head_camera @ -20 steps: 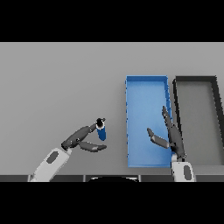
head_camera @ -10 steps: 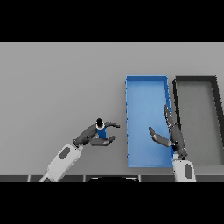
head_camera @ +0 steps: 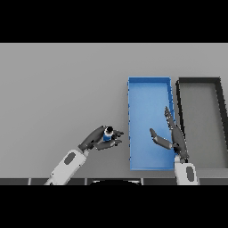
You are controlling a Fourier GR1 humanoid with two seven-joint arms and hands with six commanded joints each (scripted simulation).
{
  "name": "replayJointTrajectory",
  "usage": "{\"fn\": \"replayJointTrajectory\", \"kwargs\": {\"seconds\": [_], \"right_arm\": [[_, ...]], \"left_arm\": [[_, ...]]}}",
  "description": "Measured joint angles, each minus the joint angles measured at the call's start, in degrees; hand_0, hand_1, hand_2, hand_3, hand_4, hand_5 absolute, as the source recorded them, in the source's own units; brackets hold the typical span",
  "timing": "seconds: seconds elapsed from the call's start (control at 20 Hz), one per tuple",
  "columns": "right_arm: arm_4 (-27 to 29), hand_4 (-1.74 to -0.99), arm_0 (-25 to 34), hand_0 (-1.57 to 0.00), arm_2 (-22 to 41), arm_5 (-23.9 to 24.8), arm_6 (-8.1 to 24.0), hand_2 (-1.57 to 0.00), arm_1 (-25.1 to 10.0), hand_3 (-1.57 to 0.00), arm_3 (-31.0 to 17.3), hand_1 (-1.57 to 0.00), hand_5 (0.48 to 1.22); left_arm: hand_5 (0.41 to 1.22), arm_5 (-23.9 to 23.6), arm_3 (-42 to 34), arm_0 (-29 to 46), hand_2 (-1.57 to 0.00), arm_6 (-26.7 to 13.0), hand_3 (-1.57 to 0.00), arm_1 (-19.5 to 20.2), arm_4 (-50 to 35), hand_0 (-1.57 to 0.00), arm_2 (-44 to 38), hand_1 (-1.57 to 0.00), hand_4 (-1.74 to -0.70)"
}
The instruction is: Pick up the blue pipe and place it into the blue bin.
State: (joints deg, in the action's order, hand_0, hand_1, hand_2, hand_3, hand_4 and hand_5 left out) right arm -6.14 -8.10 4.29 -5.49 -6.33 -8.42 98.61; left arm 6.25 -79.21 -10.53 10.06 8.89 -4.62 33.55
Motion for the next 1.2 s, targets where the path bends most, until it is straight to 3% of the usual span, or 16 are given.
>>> {"fn": "replayJointTrajectory", "kwargs": {"seconds": [0.2, 0.6, 1.0, 1.2], "right_arm": [[-0.2, -1.239, -0.1, 0.0, 0.2, 0.1, 0.7, 0.0, -0.1, 0.0, 1.0, 0.0, 0.629], [0.0, -1.195, -0.5, 0.0, -0.7, -0.4, -1.3, 0.0, -1.0, 0.0, -0.1, 0.0, 0.635], [-1.7, -1.192, -3.2, 0.0, 0.2, 1.8, -2.3, 0.0, 1.2, 0.0, 0.2, 0.0, 0.628], [-1.5, -1.191, -4.9, 0.0, 0.0, 1.9, -4.4, 0.0, 1.5, 0.0, 0.5, 0.0, 0.619]], "left_arm": [[1.204, 0.4, -5.1, -0.9, -1.53, 1.4, -1.43, 0.1, -1.5, -1.52, 0.0, -1.53, -1.71], [1.218, 1.6, -12.3, -5.6, -1.56, -7.0, -1.44, -0.4, -3.2, -1.56, 1.1, -1.56, -1.73], [1.22, 2.6, -14.1, -4.8, -1.57, -8.6, -1.44, 0.4, -3.5, -1.57, 2.0, -1.57, -1.73], [1.22, 2.2, -13.7, -5.9, -1.57, -9.2, -1.44, -0.2, -3.1, -1.57, 1.9, -1.57, -1.73]]}}
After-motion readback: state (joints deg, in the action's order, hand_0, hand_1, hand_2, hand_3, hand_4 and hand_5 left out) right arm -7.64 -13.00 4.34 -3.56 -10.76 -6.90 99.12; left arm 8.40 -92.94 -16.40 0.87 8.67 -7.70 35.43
